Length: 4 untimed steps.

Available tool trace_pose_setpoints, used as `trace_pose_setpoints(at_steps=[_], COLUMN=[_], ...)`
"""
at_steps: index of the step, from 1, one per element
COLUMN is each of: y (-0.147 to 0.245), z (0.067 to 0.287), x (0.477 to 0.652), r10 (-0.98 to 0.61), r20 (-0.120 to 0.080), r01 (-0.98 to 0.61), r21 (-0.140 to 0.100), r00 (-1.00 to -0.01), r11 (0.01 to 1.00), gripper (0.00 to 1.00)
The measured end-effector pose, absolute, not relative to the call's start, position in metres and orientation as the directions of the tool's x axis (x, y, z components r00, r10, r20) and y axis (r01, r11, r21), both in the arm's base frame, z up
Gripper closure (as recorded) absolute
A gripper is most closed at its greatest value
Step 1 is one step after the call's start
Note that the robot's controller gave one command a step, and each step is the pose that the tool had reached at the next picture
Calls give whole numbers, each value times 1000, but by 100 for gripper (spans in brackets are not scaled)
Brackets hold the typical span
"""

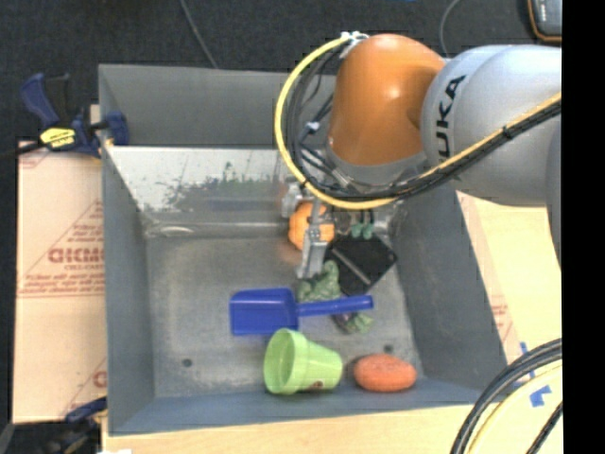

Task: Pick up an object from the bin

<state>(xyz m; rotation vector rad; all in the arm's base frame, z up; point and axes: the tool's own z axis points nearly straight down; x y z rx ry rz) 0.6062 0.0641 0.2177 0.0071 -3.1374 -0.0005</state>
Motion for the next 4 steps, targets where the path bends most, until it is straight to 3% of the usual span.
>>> trace_pose_setpoints(at_steps=[1,2,3,4], y=[64,72,91,74], z=[223,97,135,77], x=[608,559,544,554], r10=[-2,-33,-1,-30], r20=[-4,-41,-17,-27], r01=[-2,-33,-1,-30], r21=[1,4,3,2], r00=[-1000,-999,-1000,-999], r11=[1000,999,1000,1000], gripper=[0,0,0,0])
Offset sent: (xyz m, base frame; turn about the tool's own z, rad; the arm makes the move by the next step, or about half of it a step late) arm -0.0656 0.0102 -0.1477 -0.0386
